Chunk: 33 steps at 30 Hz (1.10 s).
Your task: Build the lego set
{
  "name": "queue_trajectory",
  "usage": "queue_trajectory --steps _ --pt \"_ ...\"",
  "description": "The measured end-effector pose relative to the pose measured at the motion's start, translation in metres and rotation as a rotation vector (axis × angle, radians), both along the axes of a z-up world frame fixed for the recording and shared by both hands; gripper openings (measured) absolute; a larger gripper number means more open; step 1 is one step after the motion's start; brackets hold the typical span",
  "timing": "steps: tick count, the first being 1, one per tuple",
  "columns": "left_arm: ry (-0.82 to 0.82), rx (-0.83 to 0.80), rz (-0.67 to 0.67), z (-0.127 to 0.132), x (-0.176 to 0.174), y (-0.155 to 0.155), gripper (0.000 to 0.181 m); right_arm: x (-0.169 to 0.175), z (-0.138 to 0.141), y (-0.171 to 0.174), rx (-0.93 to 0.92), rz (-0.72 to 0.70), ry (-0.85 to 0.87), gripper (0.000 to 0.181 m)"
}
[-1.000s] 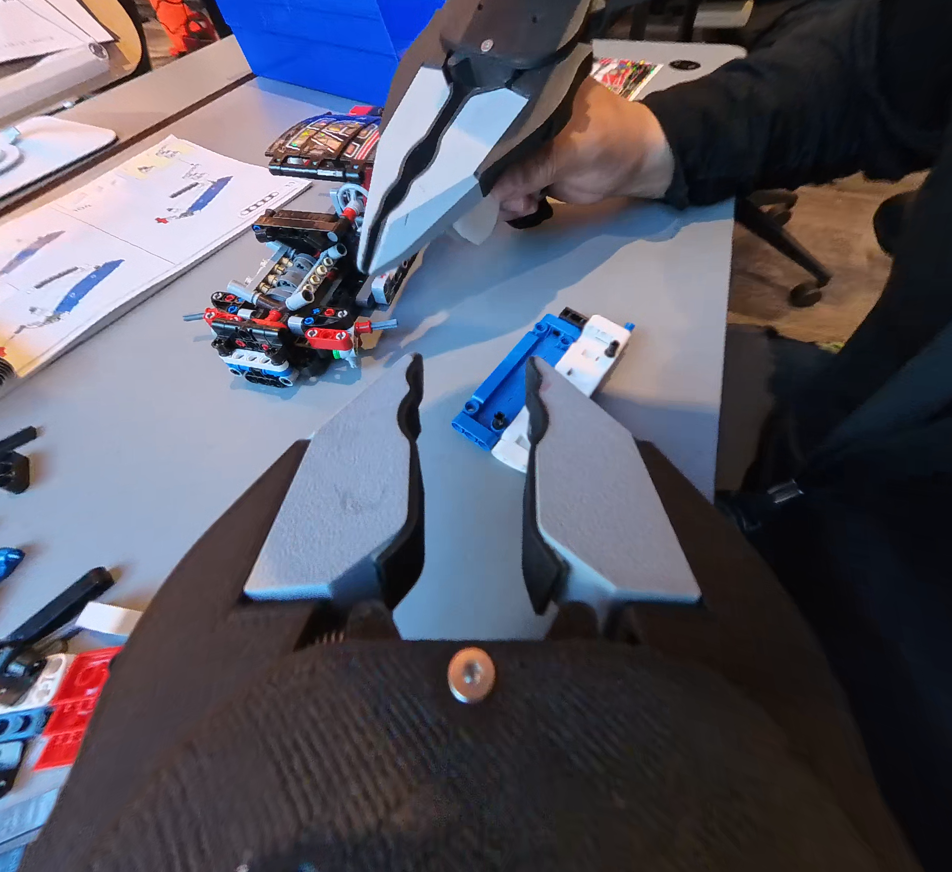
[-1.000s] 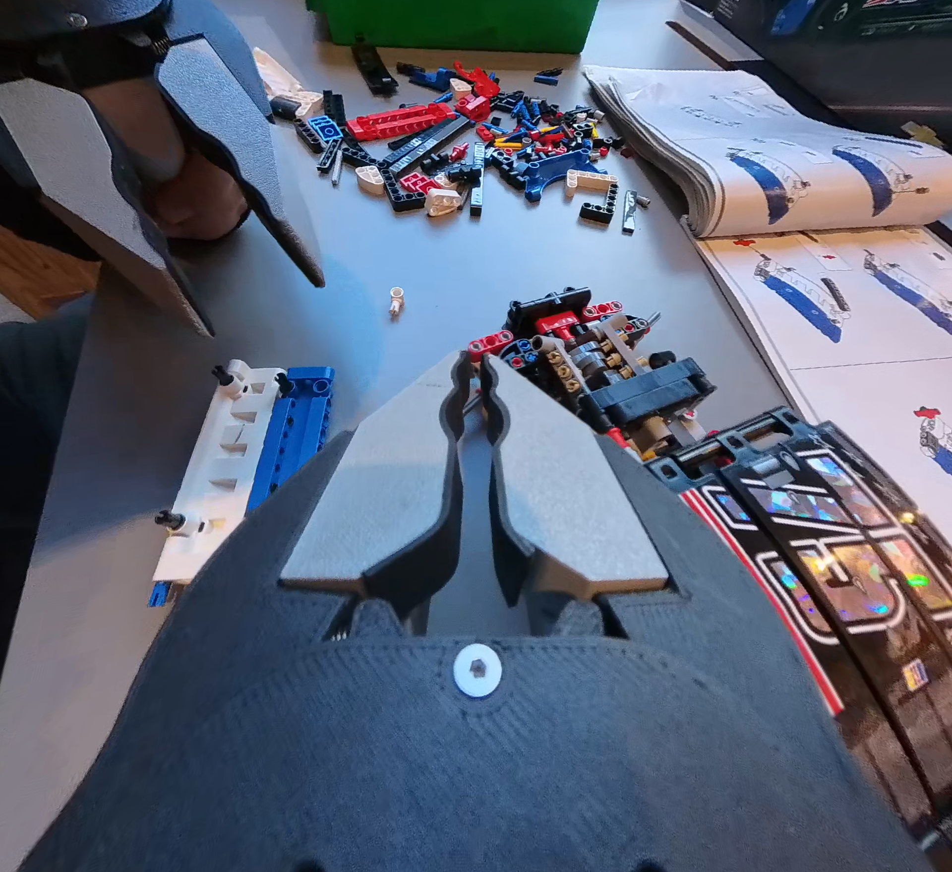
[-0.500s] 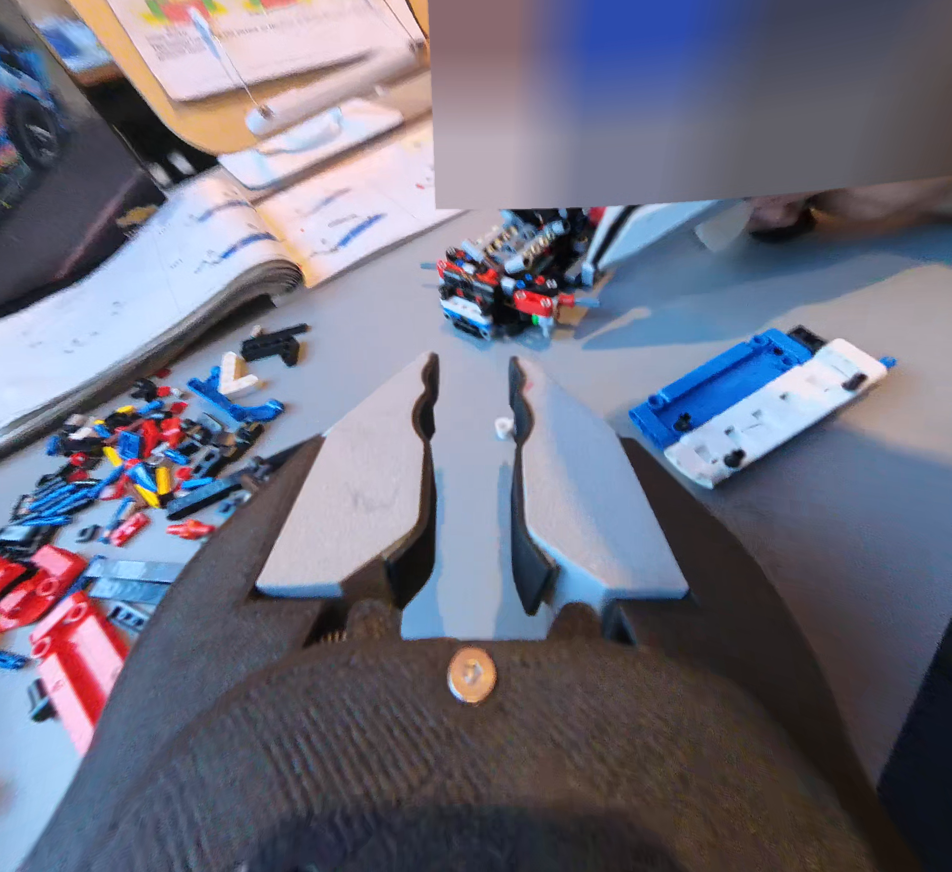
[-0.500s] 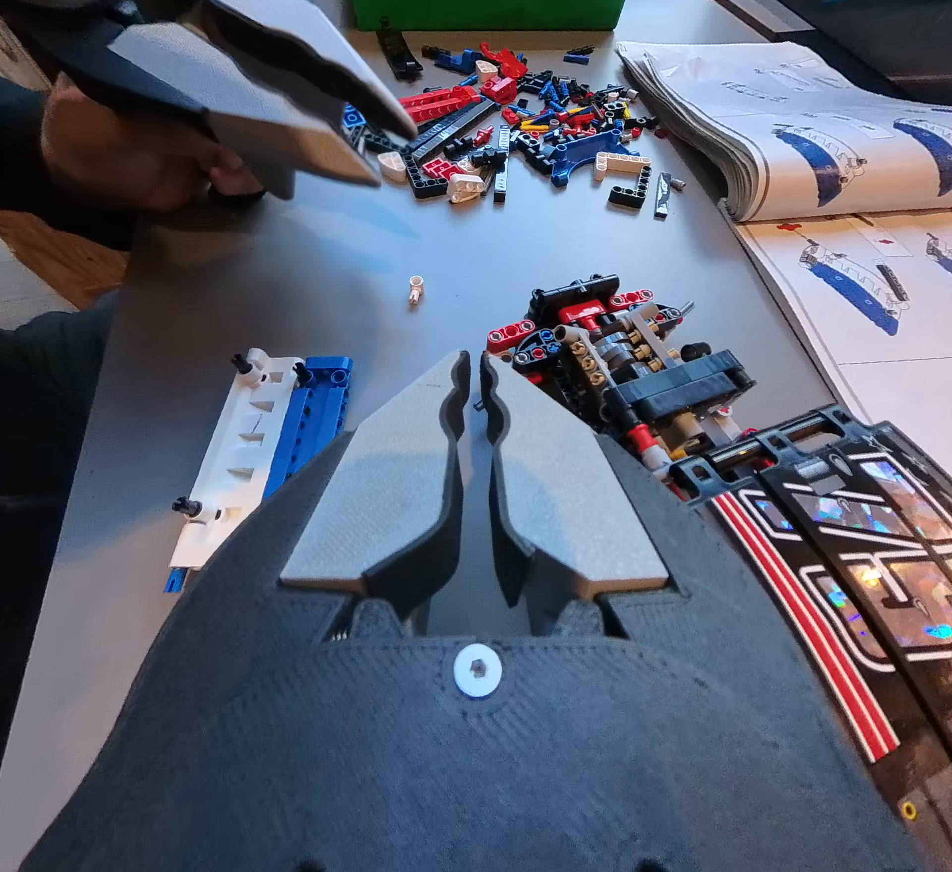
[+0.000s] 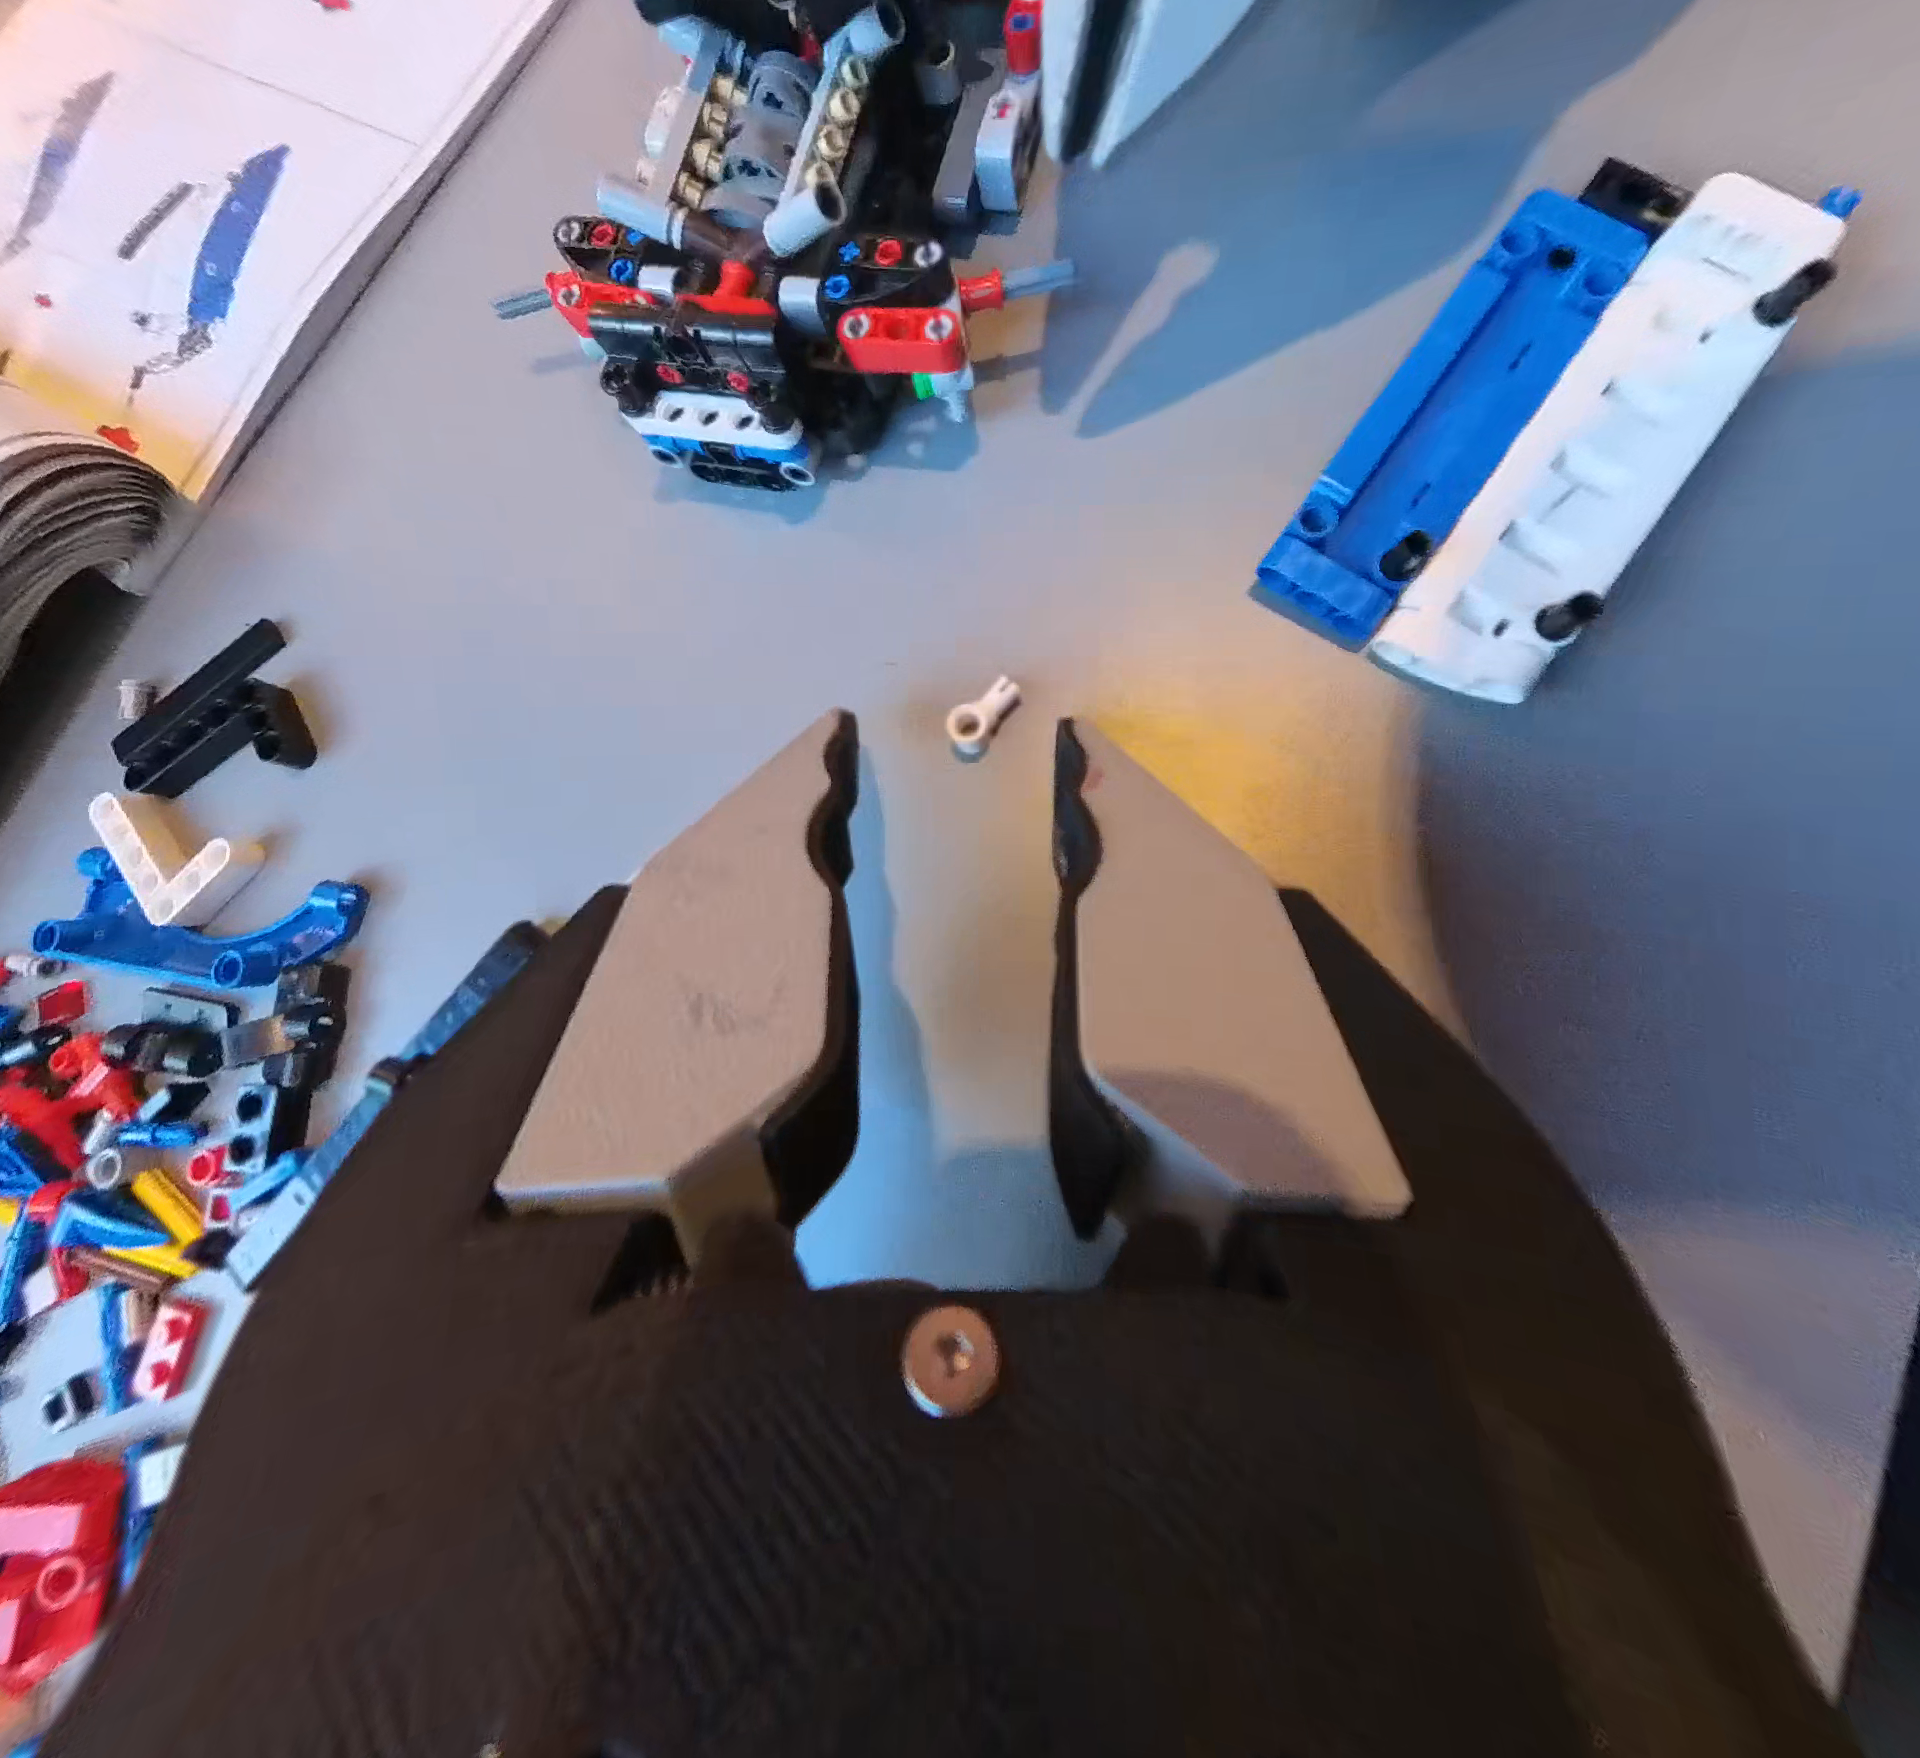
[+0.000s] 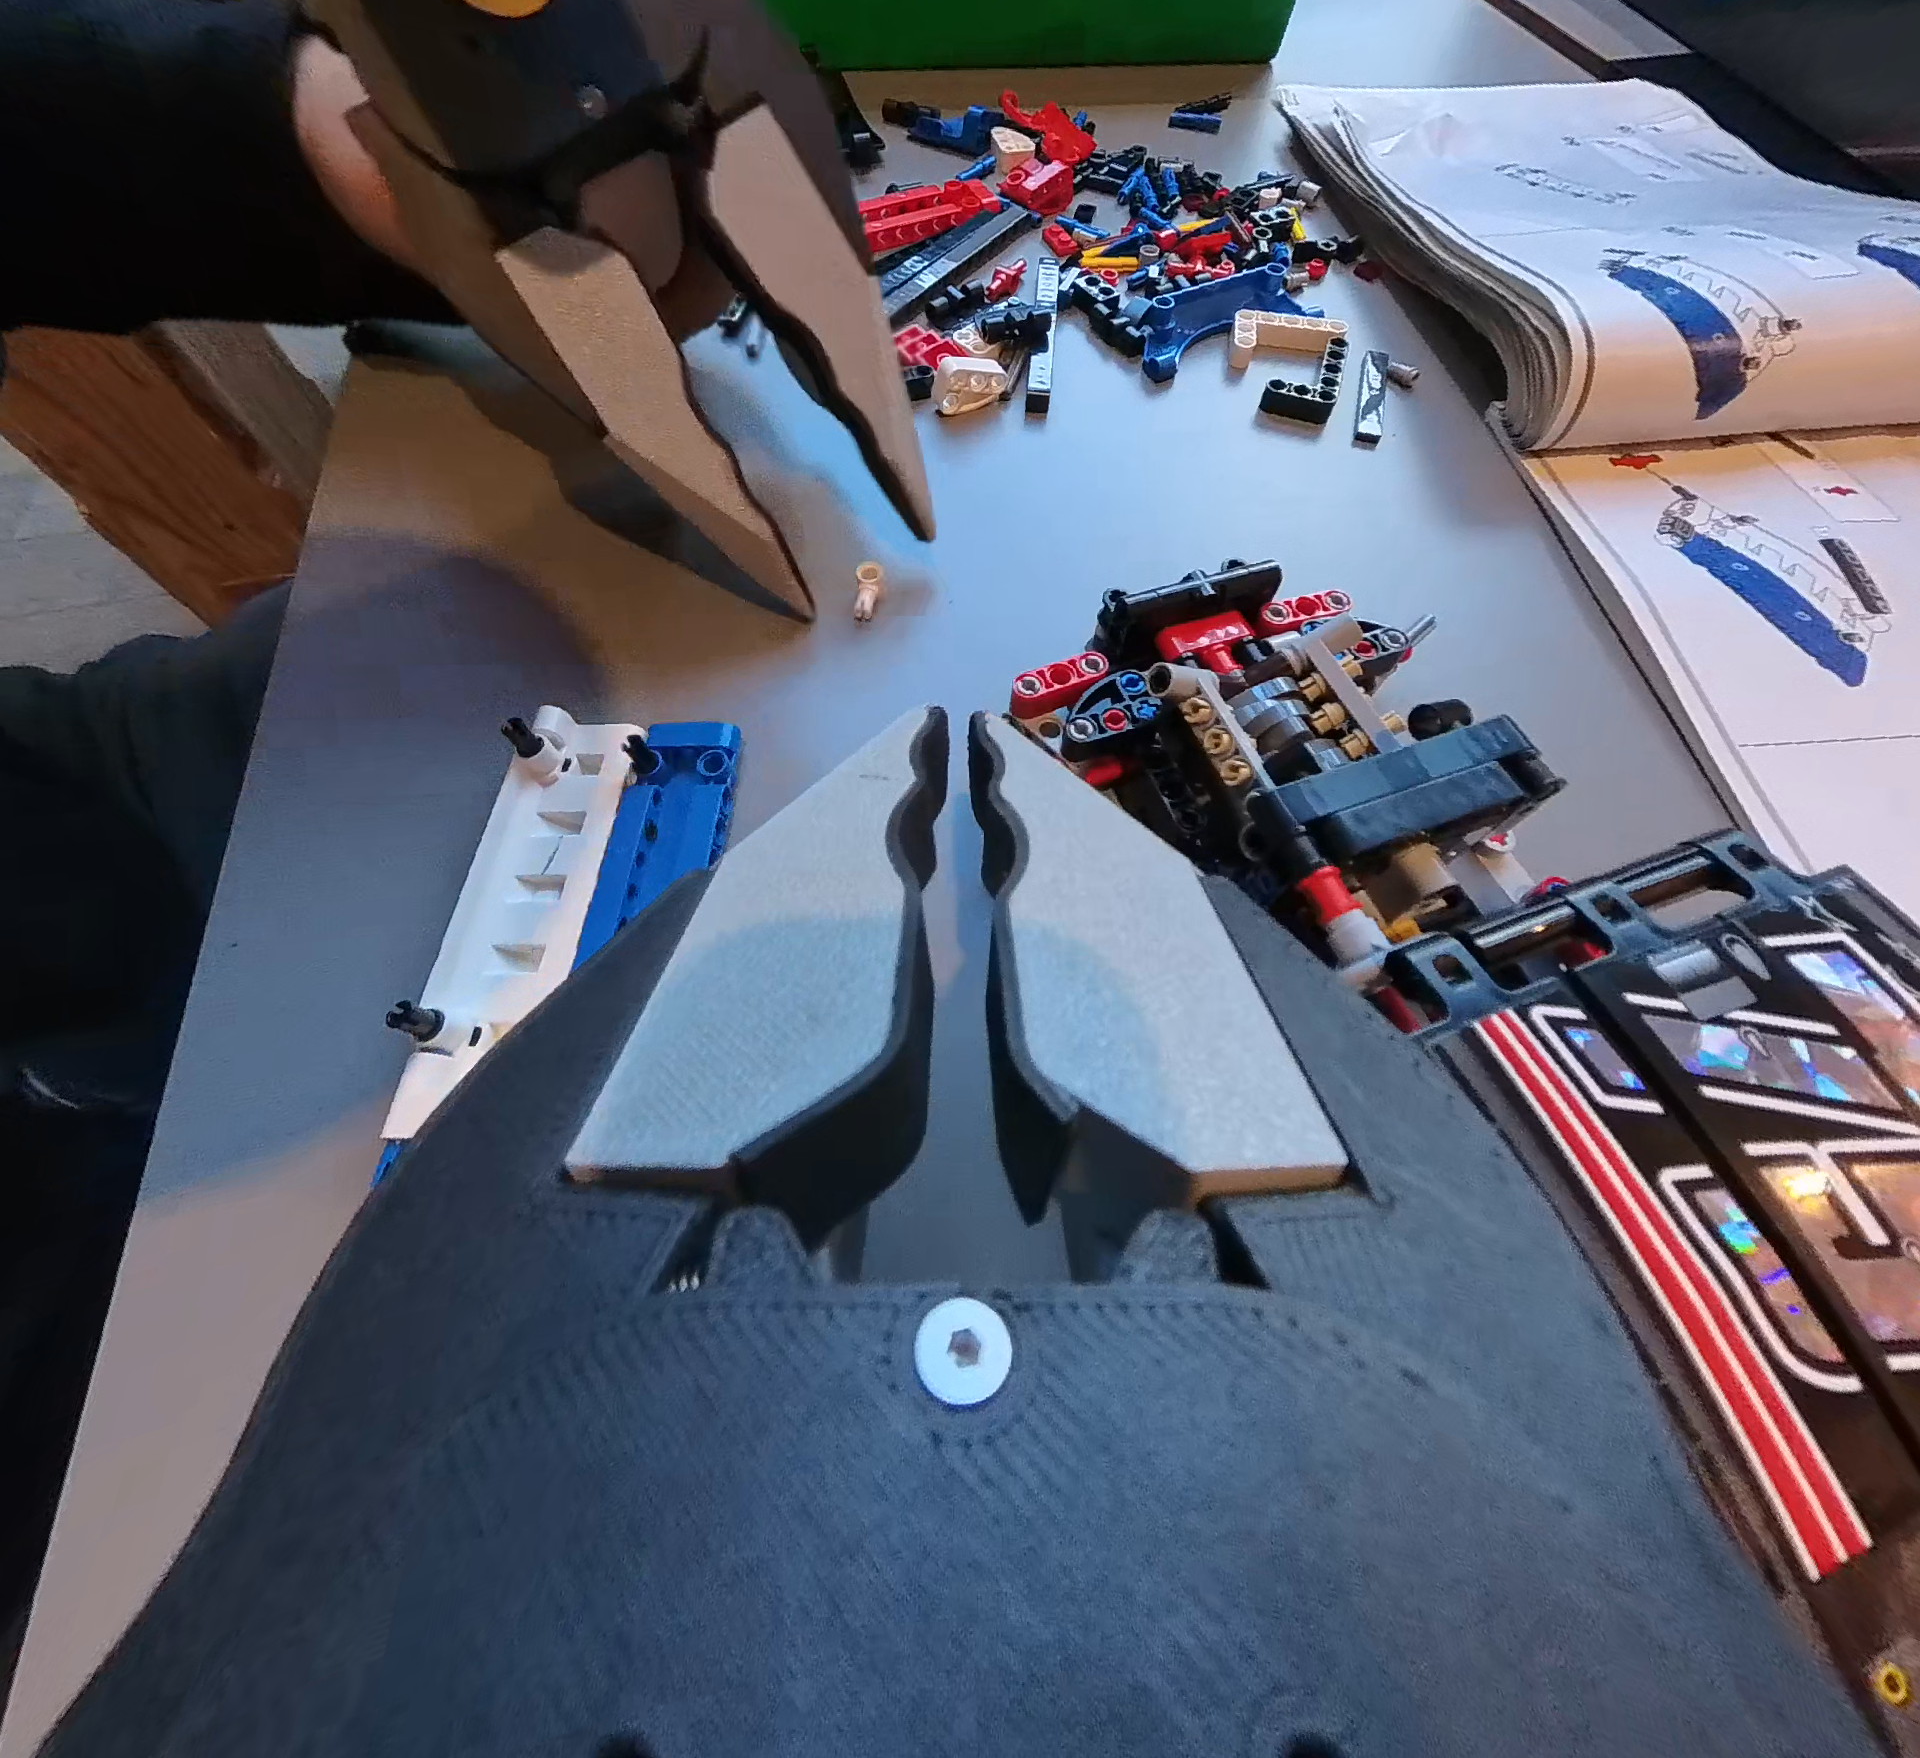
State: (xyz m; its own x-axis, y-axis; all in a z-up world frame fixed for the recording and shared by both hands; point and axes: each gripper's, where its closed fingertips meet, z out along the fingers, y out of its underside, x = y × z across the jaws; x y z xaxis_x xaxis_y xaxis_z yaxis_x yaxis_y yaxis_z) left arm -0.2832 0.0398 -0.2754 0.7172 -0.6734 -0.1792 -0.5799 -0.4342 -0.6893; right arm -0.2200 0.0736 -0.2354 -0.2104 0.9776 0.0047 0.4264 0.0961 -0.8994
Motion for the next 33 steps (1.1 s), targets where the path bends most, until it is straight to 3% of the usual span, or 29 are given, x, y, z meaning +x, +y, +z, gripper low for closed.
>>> queue_trajectory --steps 6,14,18,23,33 --pt "-0.021 -0.071 -0.063 -0.004 0.008 -0.007 0.004 0.001 0.003 0.001 0.015 -0.004 0.008 0.001" --pt "-0.137 -0.097 0.089 -0.004 0.010 -0.001 0.004 0.001 -0.006 -0.011 0.017 0.050 -0.034 0.003" --pt "-0.296 -0.171 0.144 0.002 0.022 -0.001 0.003 0.000 -0.008 -0.019 0.074 0.086 -0.037 0.007" --pt "-0.499 -0.231 0.069 0.030 0.062 0.005 0.003 0.001 -0.014 -0.025 0.187 0.117 -0.051 0.010" --pt "-0.444 -0.240 -0.011 0.024 0.082 0.009 0.003 0.011 -0.012 -0.027 0.291 0.175 -0.041 0.001"
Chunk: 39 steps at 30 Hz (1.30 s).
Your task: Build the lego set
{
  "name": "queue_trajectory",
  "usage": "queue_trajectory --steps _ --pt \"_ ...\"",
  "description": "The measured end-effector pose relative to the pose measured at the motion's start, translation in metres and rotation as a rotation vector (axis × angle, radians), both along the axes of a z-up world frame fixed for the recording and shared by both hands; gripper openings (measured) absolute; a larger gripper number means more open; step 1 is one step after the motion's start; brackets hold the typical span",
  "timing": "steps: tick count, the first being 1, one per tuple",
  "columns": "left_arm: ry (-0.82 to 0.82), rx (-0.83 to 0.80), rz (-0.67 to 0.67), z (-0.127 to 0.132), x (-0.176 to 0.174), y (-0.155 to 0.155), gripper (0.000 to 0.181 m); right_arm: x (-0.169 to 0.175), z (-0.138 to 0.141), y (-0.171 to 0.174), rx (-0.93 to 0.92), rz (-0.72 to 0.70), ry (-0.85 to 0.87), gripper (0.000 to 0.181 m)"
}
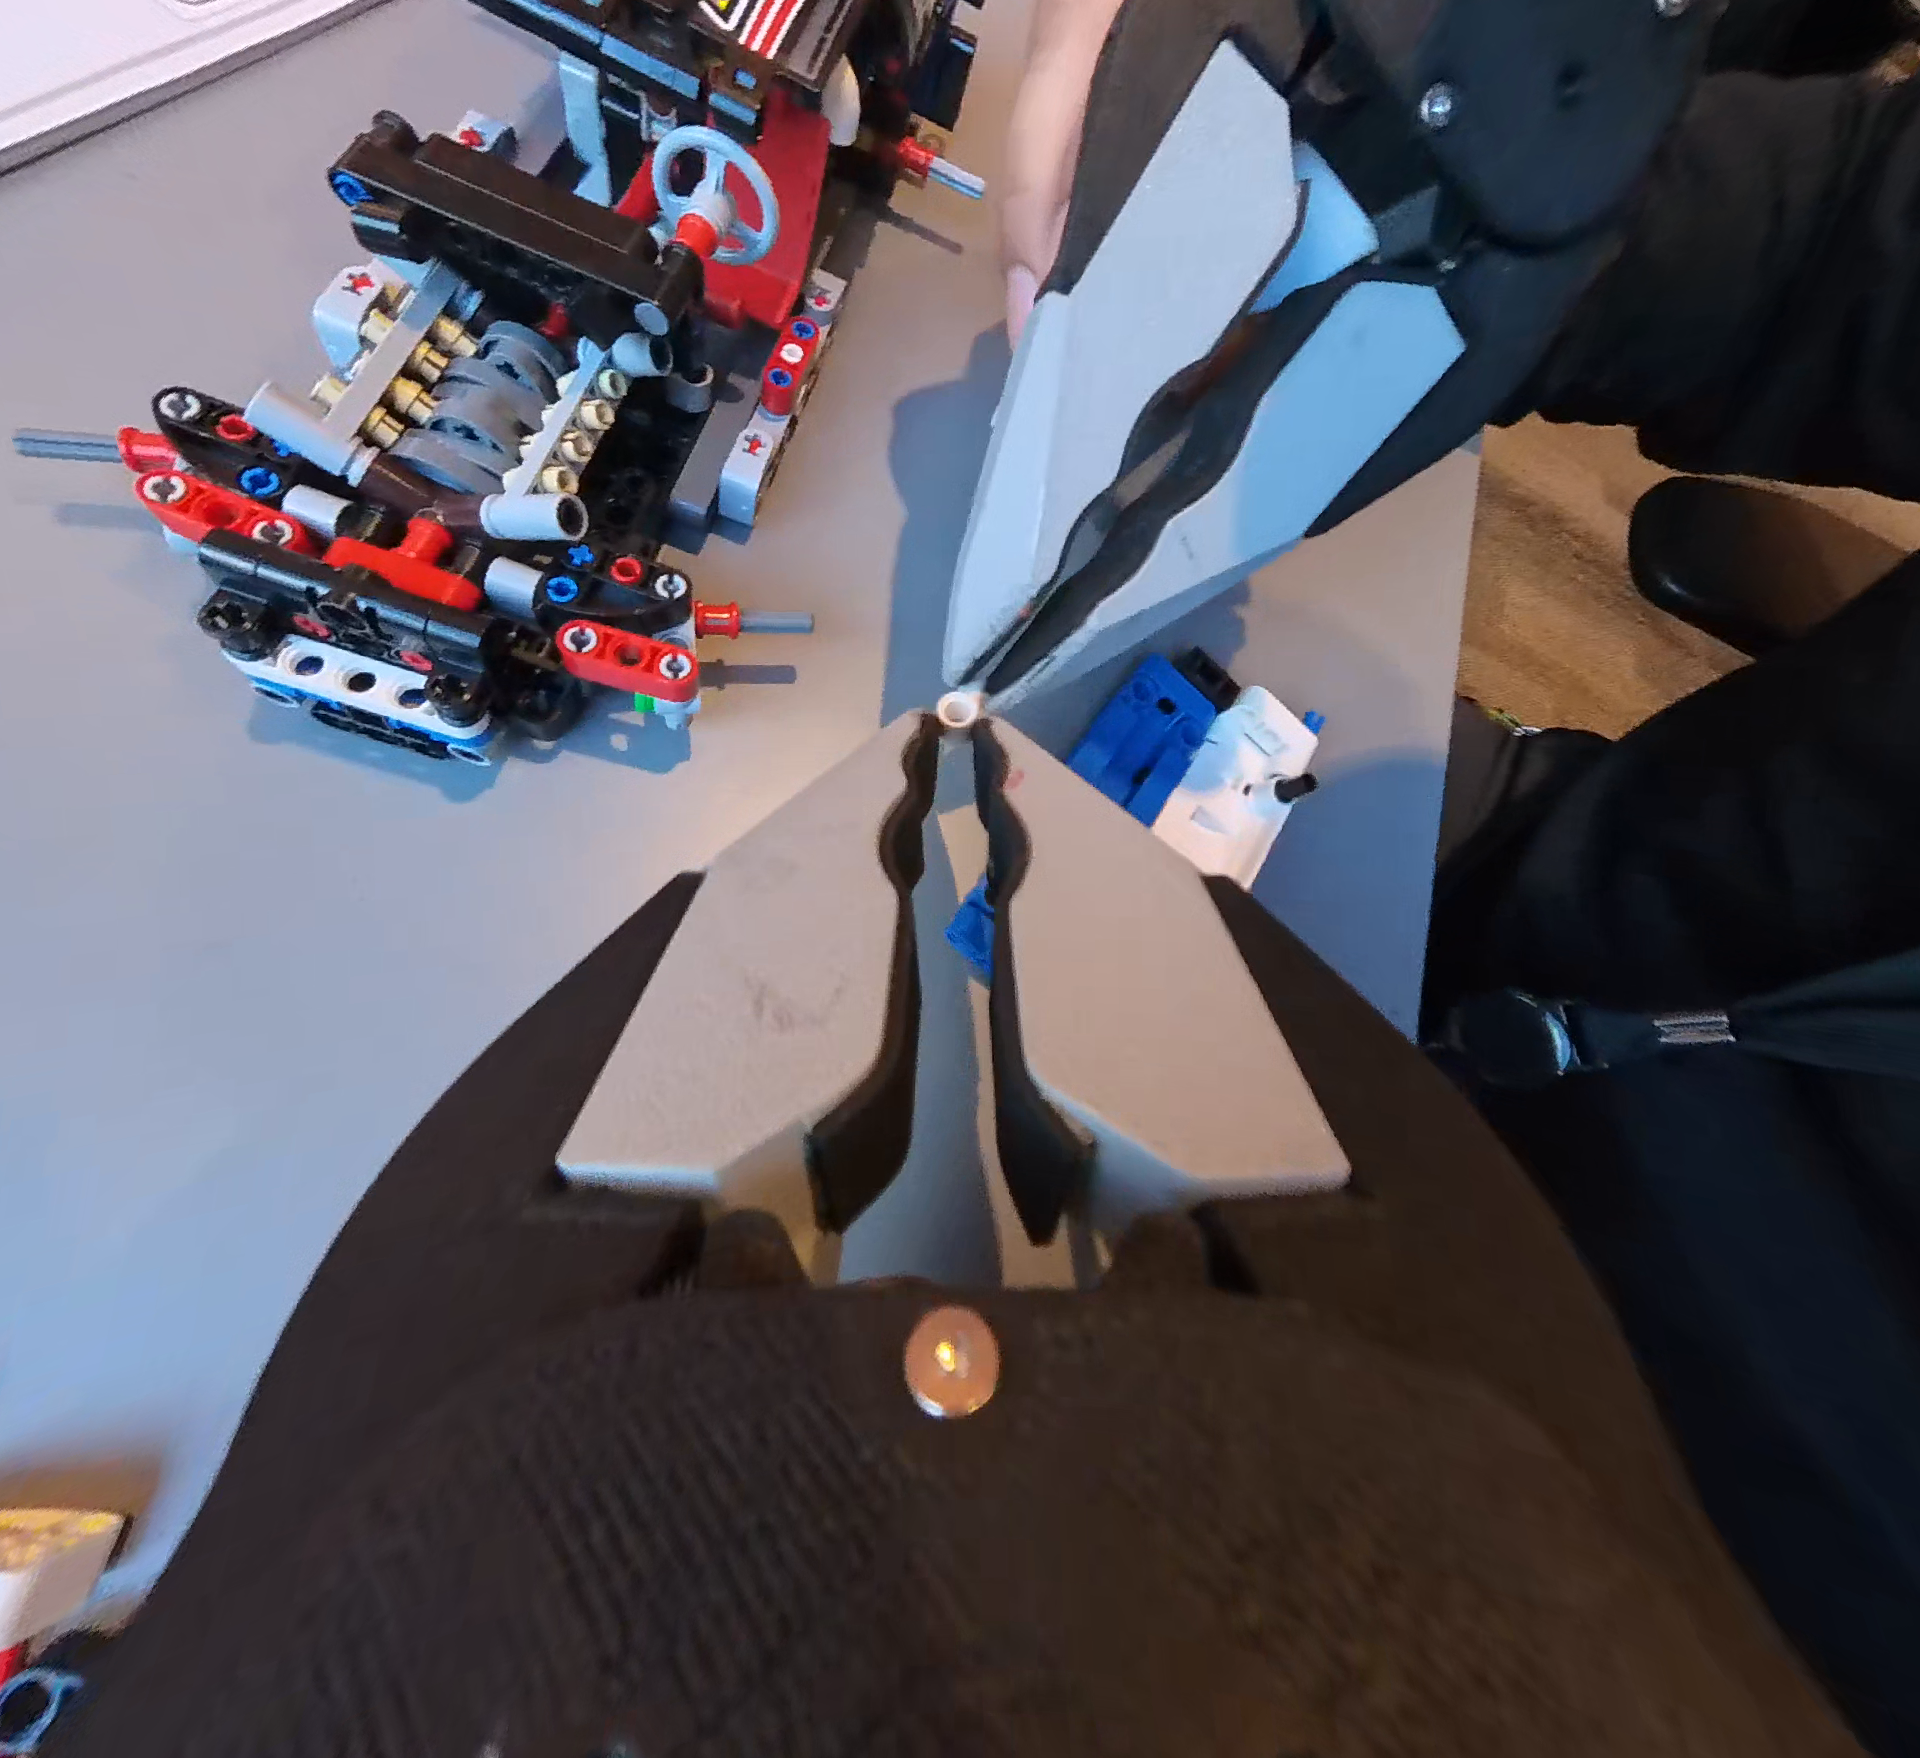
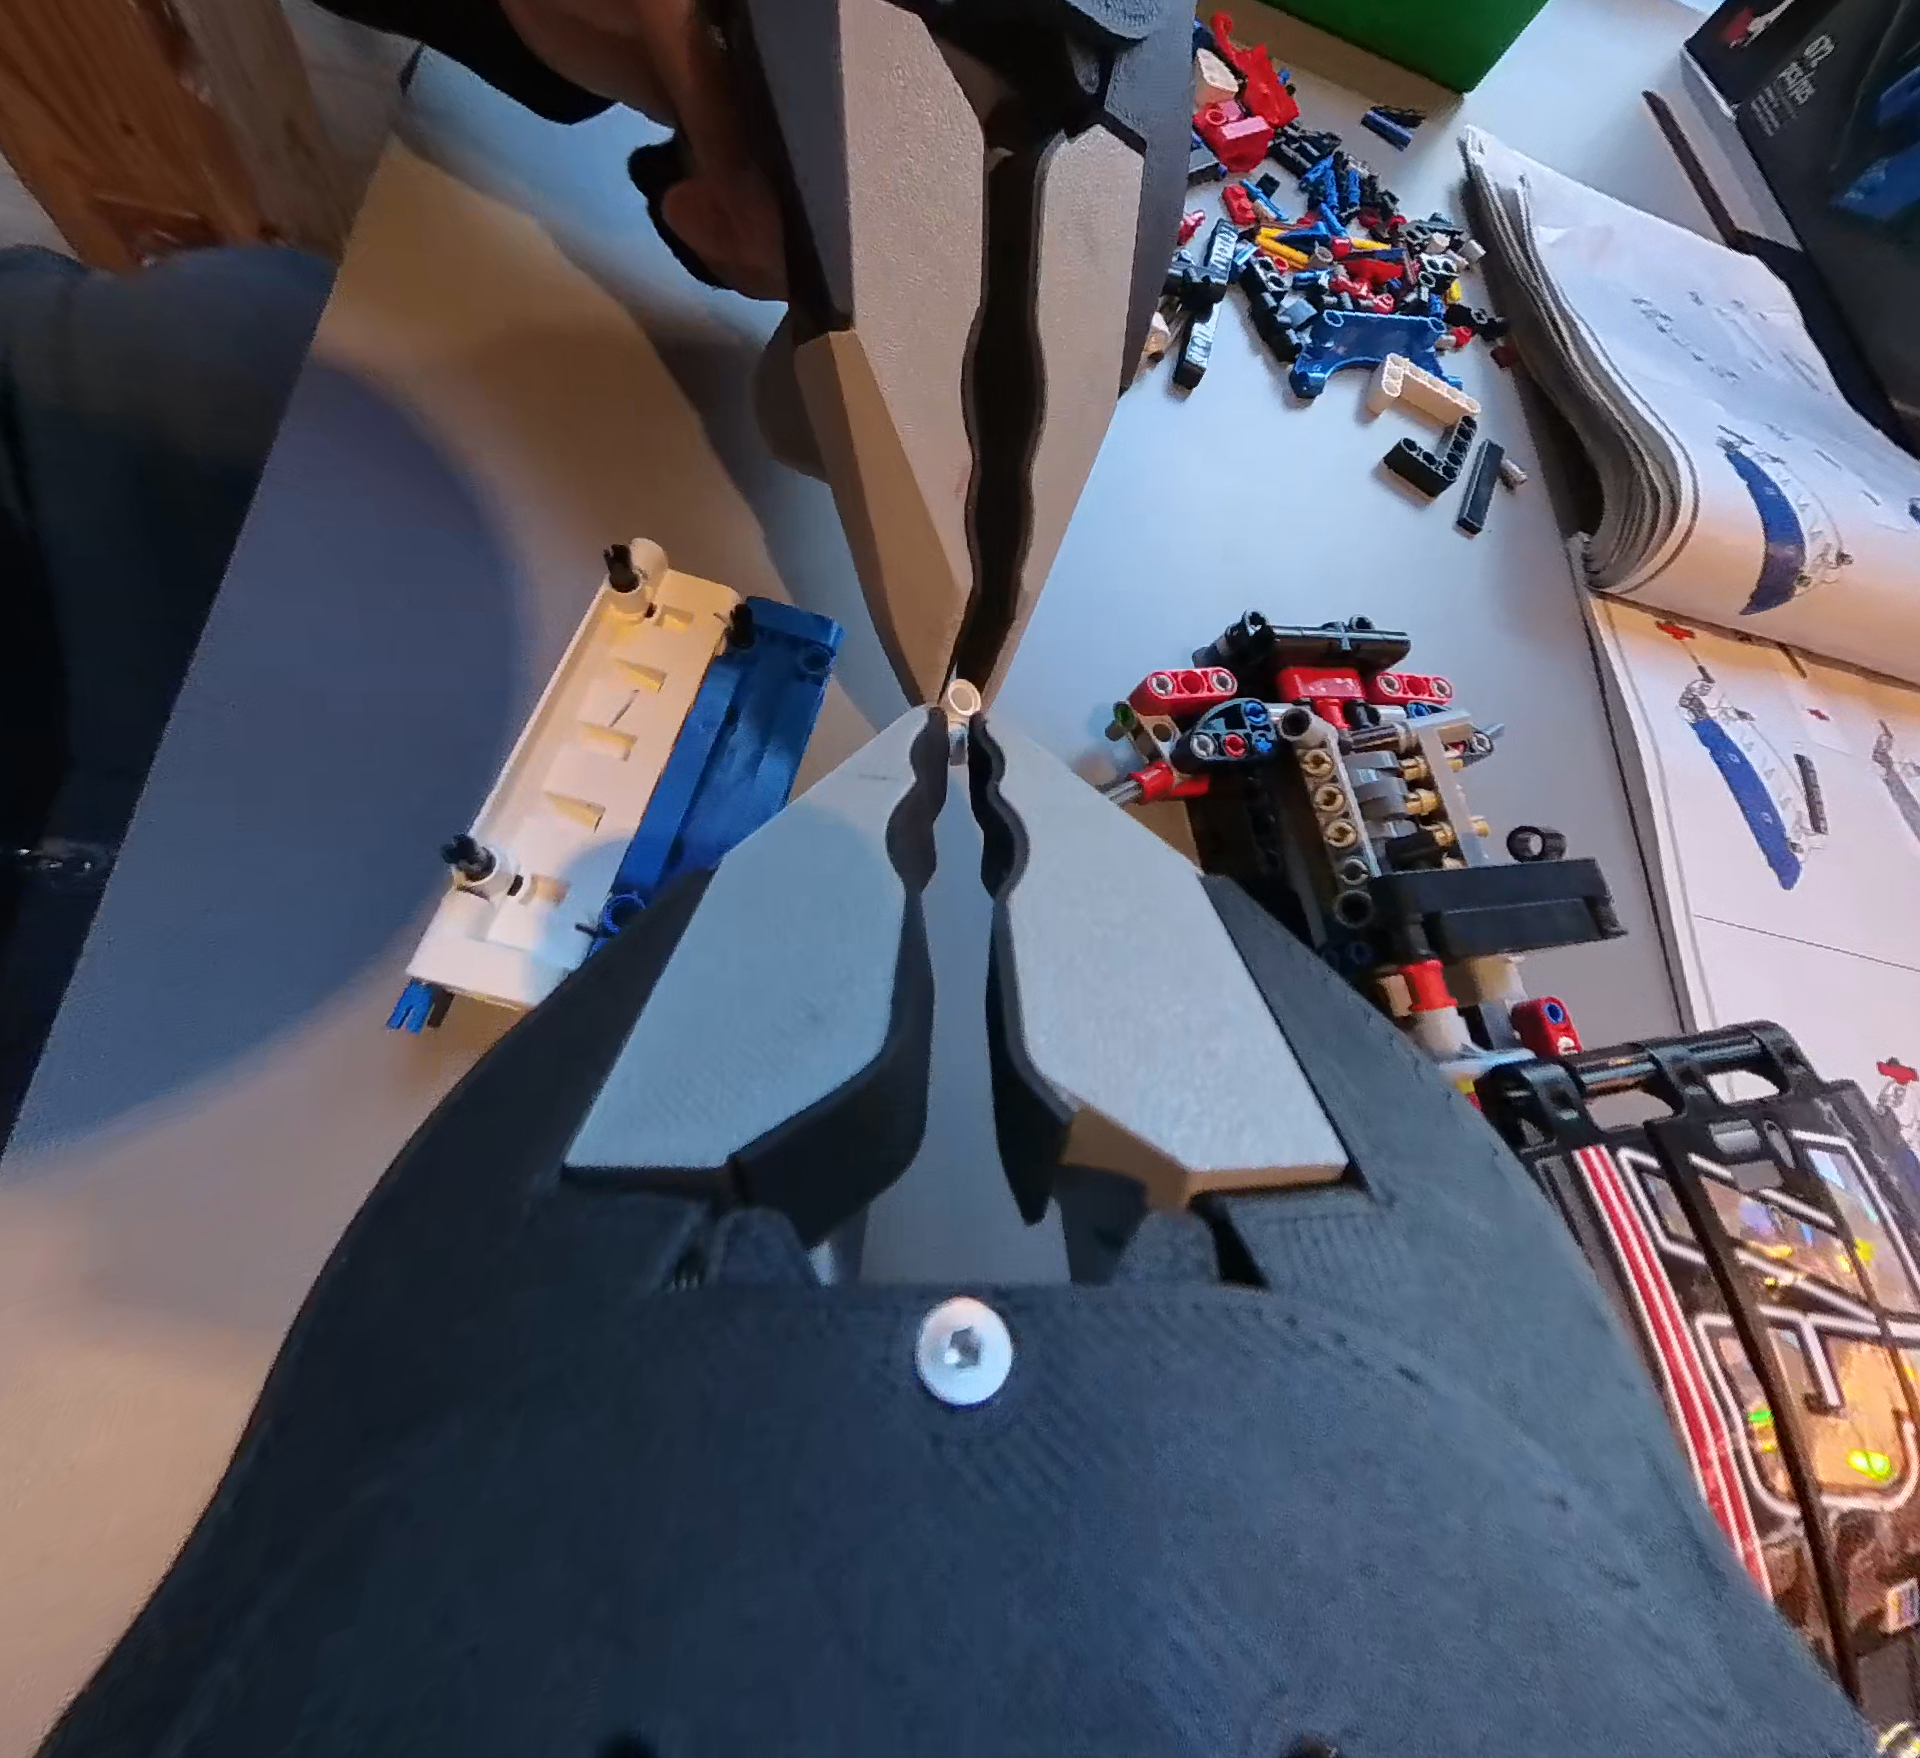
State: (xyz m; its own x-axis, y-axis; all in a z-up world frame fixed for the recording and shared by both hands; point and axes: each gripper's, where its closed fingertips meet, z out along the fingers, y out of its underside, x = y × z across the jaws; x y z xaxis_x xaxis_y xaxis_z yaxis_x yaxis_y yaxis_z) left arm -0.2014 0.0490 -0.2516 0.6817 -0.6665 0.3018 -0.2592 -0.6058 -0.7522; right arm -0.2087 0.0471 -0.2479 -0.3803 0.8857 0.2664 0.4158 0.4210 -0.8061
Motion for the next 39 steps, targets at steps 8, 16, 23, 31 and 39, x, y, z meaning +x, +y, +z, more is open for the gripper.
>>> queue_trajectory --steps 8,16,23,31,39 --pt "-0.029 -0.023 -0.026 0.000 0.009 0.000 0.003 0.011 -0.004 -0.001 0.017 0.034 -0.008 0.002" --pt "-0.017 -0.084 -0.058 -0.006 0.027 0.003 0.003 0.029 -0.015 0.005 0.050 0.024 -0.040 0.003" --pt "-0.021 -0.081 -0.128 0.005 0.028 -0.007 0.029 0.059 -0.027 0.021 -0.034 -0.075 -0.170 0.002" --pt "0.235 0.003 -0.378 -0.009 0.038 -0.045 0.072 0.115 -0.033 0.019 -0.301 -0.356 -0.386 0.002" --pt "0.415 0.083 -0.484 -0.030 0.040 -0.046 0.052 0.133 -0.029 -0.022 -0.431 -0.449 -0.375 0.013"
